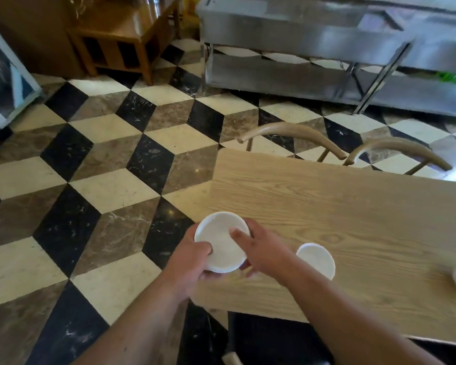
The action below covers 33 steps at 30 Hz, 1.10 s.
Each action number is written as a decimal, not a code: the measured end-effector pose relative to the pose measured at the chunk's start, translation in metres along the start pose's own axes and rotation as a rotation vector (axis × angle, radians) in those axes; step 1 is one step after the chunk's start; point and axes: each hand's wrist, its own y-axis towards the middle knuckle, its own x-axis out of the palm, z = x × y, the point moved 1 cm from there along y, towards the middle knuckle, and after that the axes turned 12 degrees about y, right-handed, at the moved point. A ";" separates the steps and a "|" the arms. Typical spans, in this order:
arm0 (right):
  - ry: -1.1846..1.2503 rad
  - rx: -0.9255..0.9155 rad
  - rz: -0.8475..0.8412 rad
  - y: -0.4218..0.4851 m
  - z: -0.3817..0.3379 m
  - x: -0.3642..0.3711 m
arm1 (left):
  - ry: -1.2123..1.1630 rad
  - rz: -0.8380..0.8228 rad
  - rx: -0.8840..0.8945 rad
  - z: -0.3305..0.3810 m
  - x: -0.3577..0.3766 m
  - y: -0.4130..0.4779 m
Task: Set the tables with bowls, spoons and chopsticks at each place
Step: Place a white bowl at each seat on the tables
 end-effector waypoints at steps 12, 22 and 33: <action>-0.018 0.030 0.045 0.032 -0.180 0.205 | 0.074 0.060 0.121 0.070 -0.270 -0.032; 0.205 0.115 0.126 0.119 -0.217 0.182 | 0.123 0.005 0.061 0.138 -0.280 0.069; 0.594 0.140 0.278 0.268 -0.310 0.073 | 0.391 -0.192 0.182 0.339 -0.254 0.243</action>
